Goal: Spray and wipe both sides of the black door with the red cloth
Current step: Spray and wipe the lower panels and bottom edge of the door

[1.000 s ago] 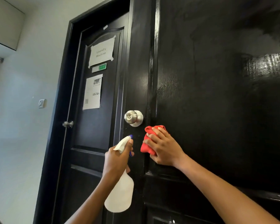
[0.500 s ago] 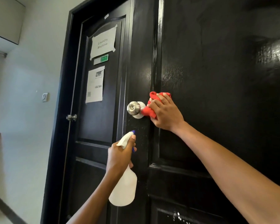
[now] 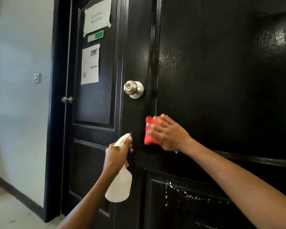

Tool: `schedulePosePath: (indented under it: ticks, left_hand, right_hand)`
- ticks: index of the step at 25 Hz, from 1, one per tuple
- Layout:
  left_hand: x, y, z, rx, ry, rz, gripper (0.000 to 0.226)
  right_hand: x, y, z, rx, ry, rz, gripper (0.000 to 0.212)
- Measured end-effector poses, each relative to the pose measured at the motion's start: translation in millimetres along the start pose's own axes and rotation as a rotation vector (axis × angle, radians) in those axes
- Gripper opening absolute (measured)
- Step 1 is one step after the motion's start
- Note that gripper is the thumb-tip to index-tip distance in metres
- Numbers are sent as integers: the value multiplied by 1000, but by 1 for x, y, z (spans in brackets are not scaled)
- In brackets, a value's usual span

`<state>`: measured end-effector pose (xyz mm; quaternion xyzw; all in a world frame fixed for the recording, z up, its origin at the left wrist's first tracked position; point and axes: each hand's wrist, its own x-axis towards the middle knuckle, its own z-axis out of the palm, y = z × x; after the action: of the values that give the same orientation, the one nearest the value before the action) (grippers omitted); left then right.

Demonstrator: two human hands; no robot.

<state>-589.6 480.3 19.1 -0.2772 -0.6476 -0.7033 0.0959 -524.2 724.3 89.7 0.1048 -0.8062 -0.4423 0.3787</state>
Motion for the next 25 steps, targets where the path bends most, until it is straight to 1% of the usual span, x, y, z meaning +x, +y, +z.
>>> schedulePosePath:
  ticks: [2, 4, 5, 6, 7, 8, 11, 12, 13, 14, 15, 18, 19, 21, 25]
  left_hand:
    - [-1, -1, 0, -9, -5, -15, 22]
    - [3, 0, -1, -21, 6, -15, 22]
    - [4, 1, -3, -22, 16, -10, 22]
    - [5, 1, -4, -25, 17, -2, 21]
    - [6, -1, -5, -29, 13, 4, 20]
    - [6, -3, -6, -31, 9, 10, 21]
    - [9, -8, -13, -33, 21, -12, 28]
    - [11, -9, -16, -46, 33, -22, 30]
    - [14, -9, -17, -58, 43, -27, 30]
    - [17, -6, -18, -57, 50, -23, 30]
    - [20, -2, -19, -47, 52, -12, 30]
    - [32, 9, -24, -1, 99, 37, 36]
    - [36, 12, -26, 1, 119, 59, 40]
    - [44, 14, -29, 6, 144, 69, 43]
    - [48, 16, -32, 37, 123, 65, 38]
  right_hand:
    - [6, 44, -22, -41, 147, 311, 60]
    - [7, 65, -37, -58, 255, 609, 60]
    - [8, 60, -36, -46, 297, 696, 60]
    - [9, 48, -31, -26, 328, 734, 62]
    - [8, 29, -22, -4, 335, 715, 65]
    - [4, 7, -9, 18, 316, 636, 68]
    - [-7, -46, 25, 59, 150, 210, 72]
    - [-5, -47, 28, 43, 111, 100, 72]
    - [-1, -39, 26, 16, 93, 29, 72]
    - [6, -28, 23, -12, 100, 4, 71]
    - [14, -18, 18, -28, 117, 28, 69]
    - [33, 2, 4, 7, 139, 249, 68]
    - [37, 3, 2, 23, 147, 298, 69]
    - [40, -1, 3, 54, 163, 324, 70]
    - [43, -5, 4, 86, 152, 297, 71]
